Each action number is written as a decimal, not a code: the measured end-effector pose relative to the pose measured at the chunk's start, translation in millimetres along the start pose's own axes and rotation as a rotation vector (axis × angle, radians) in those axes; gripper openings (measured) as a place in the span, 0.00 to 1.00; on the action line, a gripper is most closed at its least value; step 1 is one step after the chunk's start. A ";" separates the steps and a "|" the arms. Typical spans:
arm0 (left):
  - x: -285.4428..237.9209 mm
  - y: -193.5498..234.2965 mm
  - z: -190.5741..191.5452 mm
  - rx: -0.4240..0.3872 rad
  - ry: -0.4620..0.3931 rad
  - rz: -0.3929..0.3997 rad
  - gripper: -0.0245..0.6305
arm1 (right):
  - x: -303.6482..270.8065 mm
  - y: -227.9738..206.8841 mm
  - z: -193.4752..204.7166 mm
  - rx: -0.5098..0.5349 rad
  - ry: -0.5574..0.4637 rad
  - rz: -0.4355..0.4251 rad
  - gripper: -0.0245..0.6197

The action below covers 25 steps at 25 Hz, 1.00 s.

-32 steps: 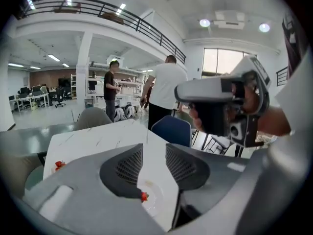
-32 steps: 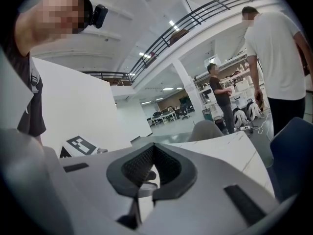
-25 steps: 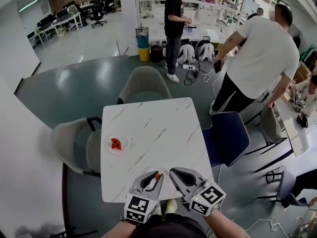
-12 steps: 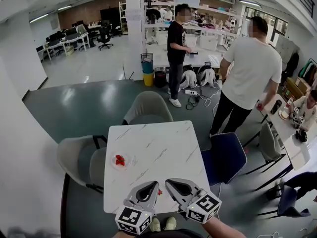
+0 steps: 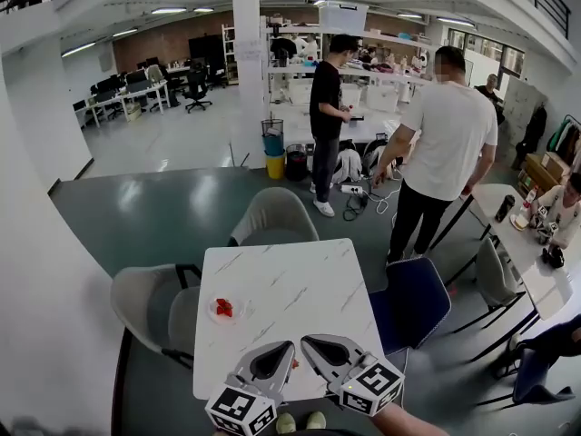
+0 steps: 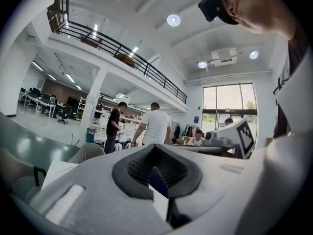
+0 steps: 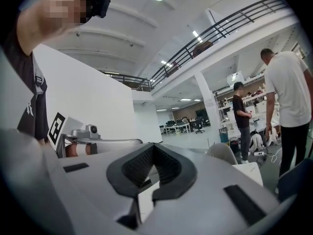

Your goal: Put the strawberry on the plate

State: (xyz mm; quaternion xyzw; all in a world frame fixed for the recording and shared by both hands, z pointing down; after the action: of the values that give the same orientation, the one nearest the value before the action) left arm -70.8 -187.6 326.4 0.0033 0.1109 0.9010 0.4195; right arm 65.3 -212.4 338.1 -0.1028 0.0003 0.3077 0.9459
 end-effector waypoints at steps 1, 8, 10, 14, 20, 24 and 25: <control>0.7 -0.3 -1.4 -0.002 -0.006 0.001 0.05 | 0.5 1.1 -1.5 0.010 0.001 0.007 0.04; 0.0 -1.5 1.3 -0.014 -0.016 0.019 0.05 | 3.3 4.3 -3.3 0.040 -0.001 0.031 0.04; -0.3 -1.4 1.6 -0.015 -0.018 0.019 0.05 | 3.5 4.7 -4.2 0.045 0.001 0.035 0.04; -3.0 0.3 0.7 -0.013 -0.018 0.020 0.05 | 3.5 3.9 -6.8 0.052 0.001 0.038 0.04; -8.1 -0.6 0.1 -0.012 -0.012 0.029 0.05 | 3.4 0.6 -7.3 0.051 0.001 0.037 0.04; -11.2 -2.4 0.0 -0.009 -0.003 0.031 0.05 | 5.4 -2.0 -7.7 0.046 0.004 0.044 0.04; -12.3 -2.7 0.1 -0.009 -0.002 0.032 0.05 | 5.9 -3.0 -7.6 0.046 0.004 0.044 0.04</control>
State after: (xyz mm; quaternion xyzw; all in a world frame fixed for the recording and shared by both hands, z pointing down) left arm -60.7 -195.2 327.1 0.0039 0.1064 0.9080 0.4053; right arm 72.3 -212.9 330.9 -0.0817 0.0113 0.3279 0.9411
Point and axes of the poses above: the fingertips, and each gripper's own axes: x backward along the fingers, y to its left, z out of its underside, the point moved 8 cm from there along x, backward along the fingers, and after that the axes turned 1 degree about y, right-handed, at the moved point
